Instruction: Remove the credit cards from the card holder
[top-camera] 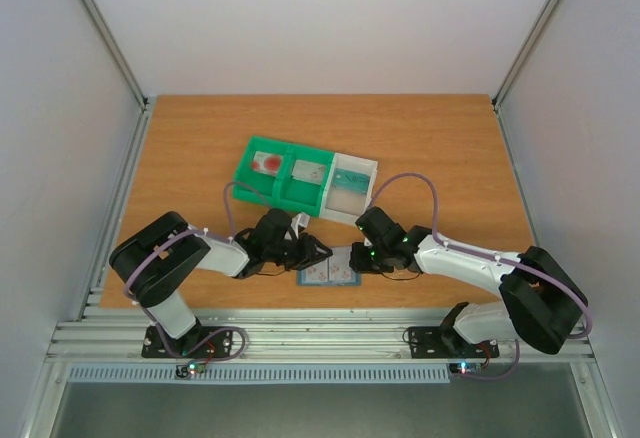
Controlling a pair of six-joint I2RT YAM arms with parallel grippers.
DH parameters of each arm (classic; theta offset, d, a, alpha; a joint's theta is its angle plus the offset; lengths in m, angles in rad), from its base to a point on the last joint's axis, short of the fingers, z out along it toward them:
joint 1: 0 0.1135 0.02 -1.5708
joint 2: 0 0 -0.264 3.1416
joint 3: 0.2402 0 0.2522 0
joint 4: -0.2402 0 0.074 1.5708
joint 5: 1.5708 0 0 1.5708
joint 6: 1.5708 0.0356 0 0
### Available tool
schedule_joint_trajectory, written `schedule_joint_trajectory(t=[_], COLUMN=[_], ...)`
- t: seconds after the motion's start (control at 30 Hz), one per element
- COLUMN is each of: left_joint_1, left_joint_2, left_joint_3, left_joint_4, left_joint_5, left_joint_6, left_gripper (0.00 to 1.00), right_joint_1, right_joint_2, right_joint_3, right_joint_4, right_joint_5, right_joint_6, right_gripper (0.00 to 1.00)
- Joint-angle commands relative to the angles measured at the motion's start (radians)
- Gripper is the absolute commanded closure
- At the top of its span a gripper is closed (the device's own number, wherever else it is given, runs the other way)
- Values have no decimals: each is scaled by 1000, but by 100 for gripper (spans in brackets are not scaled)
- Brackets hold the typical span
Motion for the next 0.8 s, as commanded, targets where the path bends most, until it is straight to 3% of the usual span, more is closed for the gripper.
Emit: schedule_joint_trajectory(t=[0.0,0.77], left_joint_1=[-6,-20], left_joint_2=[24,68], left_joint_3=[-18,-12], left_joint_4=[57,101], left_joint_5=[-21,-16], left_joint_6=[-3,-18], left_gripper=[71,70], right_joint_1=[2,2], right_joint_2=[12,48], right_joint_3=[-9,-48], right_joint_4=[-8,10], right_joint_5=[34,73], right_joint_6=[-20,-15], right_gripper=[83,92])
